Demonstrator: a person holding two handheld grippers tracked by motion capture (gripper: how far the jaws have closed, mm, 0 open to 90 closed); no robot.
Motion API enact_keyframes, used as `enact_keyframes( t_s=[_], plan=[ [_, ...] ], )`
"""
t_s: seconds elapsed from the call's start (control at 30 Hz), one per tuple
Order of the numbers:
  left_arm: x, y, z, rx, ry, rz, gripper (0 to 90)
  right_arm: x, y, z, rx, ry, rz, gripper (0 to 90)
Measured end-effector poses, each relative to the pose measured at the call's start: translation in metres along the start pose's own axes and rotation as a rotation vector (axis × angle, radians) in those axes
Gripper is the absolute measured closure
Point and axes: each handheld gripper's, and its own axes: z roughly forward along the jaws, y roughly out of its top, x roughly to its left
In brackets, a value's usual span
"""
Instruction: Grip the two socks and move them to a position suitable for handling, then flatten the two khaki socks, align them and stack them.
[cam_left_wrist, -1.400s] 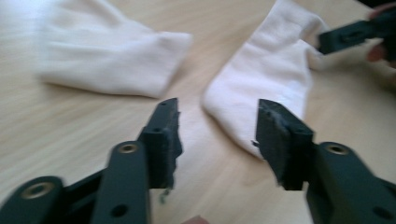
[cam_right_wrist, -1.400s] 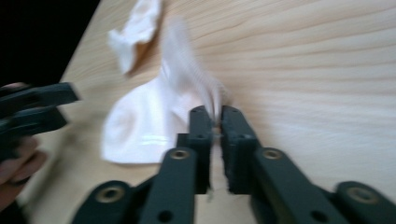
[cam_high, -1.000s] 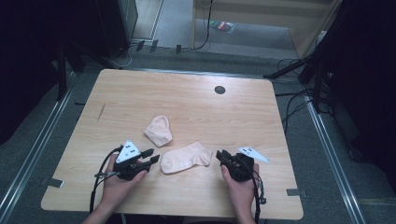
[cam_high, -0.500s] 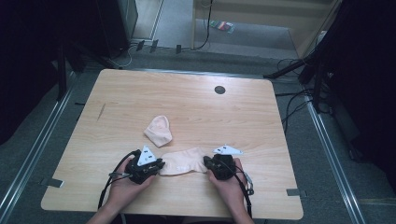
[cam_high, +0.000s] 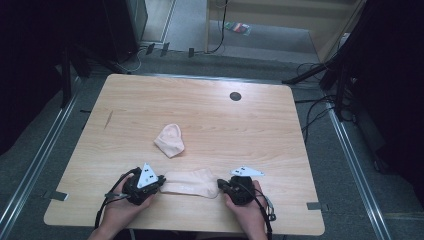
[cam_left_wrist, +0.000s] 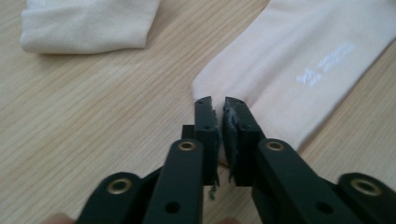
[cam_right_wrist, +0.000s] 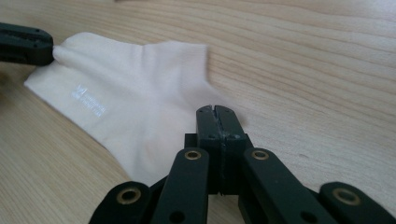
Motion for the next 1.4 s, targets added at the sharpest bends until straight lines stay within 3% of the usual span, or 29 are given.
enact_keyframes(
  t_s=[0.1,0.17,0.23,0.3,0.4,0.57,0.63,0.7,0.83,0.93,1.0,1.07,1.1,1.17,1.27,1.4],
  plan=[
    [0.009,-0.003,-0.004,-0.095,-0.054,-0.051,68.6,-0.002,0.006,-0.006,-0.073,0.044,0.058,83.9],
    [0.019,-0.003,-0.009,-0.181,-0.078,-0.12,63.2,0.001,0.016,-0.009,-0.112,0.05,0.055,82.3],
    [0.032,-0.005,-0.011,-0.254,-0.066,-0.187,58.9,0.005,0.027,-0.006,-0.138,0.069,0.039,79.8],
    [0.045,-0.009,-0.013,-0.286,-0.022,-0.242,57.5,0.013,0.04,0.002,-0.146,0.072,-0.001,78.3],
    [0.066,-0.017,-0.018,-0.322,0.042,-0.321,57.6,0.022,0.061,0.024,-0.131,0.082,-0.017,75.4],
    [0.081,-0.027,-0.026,-0.337,0.149,-0.319,59.3,0.029,0.094,0.066,-0.12,0.086,-0.017,74.0],
    [0.084,-0.031,-0.025,-0.332,0.172,-0.329,59.8,0.031,0.105,0.079,-0.113,0.09,-0.01,73.4],
    [0.087,-0.032,-0.024,-0.342,0.163,-0.363,59.8,0.033,0.116,0.092,-0.098,0.098,0.011,72.9],
    [0.089,-0.033,-0.023,-0.34,0.152,-0.378,58.2,0.037,0.13,0.111,-0.077,0.099,0.008,66.9],
    [0.09,-0.033,-0.022,-0.336,0.143,-0.383,58.2,0.04,0.137,0.122,-0.061,0.048,0.006,58.4],
    [0.09,-0.033,-0.022,-0.332,0.142,-0.384,58.2,0.043,0.14,0.128,-0.035,0.046,0.014,53.4],
    [0.09,-0.033,-0.022,-0.334,0.14,-0.387,58.4,0.046,0.141,0.136,0.028,0.033,0.01,51.5],
    [0.09,-0.033,-0.021,-0.334,0.141,-0.389,58.6,0.049,0.141,0.139,0.051,0.014,0.0,53.3],
    [0.09,-0.033,-0.021,-0.331,0.142,-0.39,58.9,0.053,0.138,0.142,0.065,-0.023,-0.02,65.0],
    [0.09,-0.033,-0.021,-0.327,0.143,-0.391,59.2,0.058,0.135,0.142,0.086,-0.027,-0.052,87.1],
    [0.09,-0.033,-0.021,-0.328,0.145,-0.393,59.5,0.067,0.135,0.133,0.054,0.002,-0.094,89.5]
  ],
)
